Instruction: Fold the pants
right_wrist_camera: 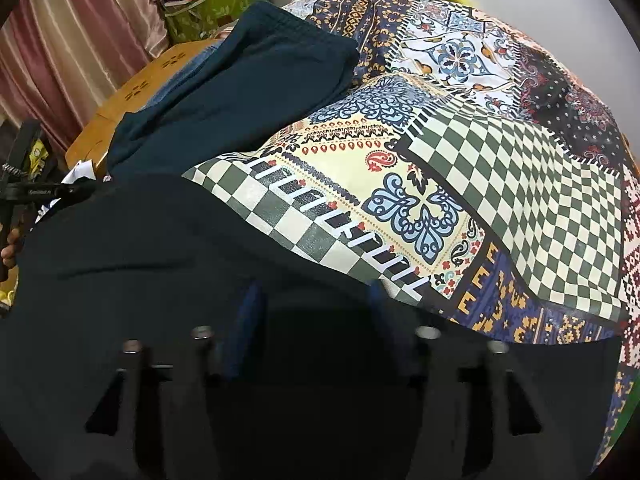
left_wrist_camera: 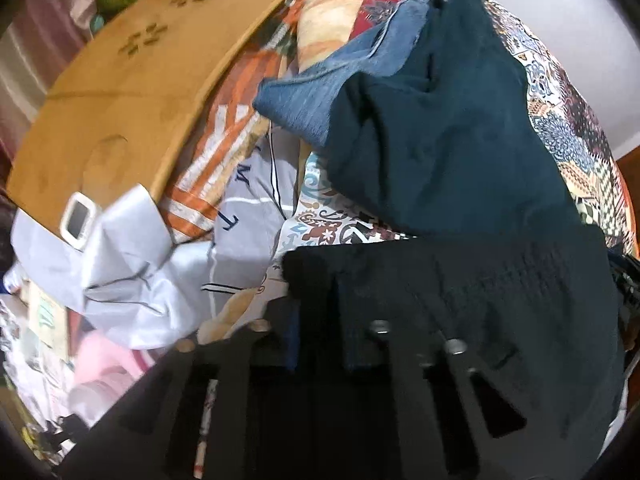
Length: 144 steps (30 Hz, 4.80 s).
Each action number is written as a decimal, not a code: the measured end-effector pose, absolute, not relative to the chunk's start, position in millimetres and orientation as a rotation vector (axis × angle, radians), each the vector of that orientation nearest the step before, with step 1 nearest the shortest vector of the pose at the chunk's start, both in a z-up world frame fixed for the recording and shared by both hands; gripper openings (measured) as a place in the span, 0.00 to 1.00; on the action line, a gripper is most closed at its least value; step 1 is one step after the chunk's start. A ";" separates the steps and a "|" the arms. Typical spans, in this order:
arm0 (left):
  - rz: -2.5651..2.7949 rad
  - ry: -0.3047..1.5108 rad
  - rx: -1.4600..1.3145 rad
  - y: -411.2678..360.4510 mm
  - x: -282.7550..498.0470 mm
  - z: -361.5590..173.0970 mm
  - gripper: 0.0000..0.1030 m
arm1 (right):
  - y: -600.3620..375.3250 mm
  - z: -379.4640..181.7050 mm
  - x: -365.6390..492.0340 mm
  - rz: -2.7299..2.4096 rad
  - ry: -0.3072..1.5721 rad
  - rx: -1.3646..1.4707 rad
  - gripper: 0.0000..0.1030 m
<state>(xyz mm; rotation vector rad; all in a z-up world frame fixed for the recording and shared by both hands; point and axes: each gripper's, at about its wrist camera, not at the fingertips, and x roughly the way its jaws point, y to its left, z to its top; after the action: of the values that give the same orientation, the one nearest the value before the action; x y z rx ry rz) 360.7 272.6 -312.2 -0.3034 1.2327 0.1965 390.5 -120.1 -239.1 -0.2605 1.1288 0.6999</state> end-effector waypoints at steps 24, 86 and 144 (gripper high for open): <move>0.186 0.851 -0.131 231.3 289.4 -146.7 0.07 | -144.1 -113.6 337.3 0.586 0.819 -0.273 0.05; 0.140 0.970 -0.061 151.8 241.2 -202.3 0.91 | -149.8 -163.6 282.6 0.629 1.015 -0.094 0.54; -0.266 1.080 0.135 -100.0 221.3 -225.4 0.95 | -404.4 -160.8 129.8 0.220 1.076 0.117 0.03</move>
<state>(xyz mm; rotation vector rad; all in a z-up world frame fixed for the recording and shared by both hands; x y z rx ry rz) 221.3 -100.0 -225.4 0.1354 1.0799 -0.2662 129.8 -404.4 -160.8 0.1170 1.0757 0.2199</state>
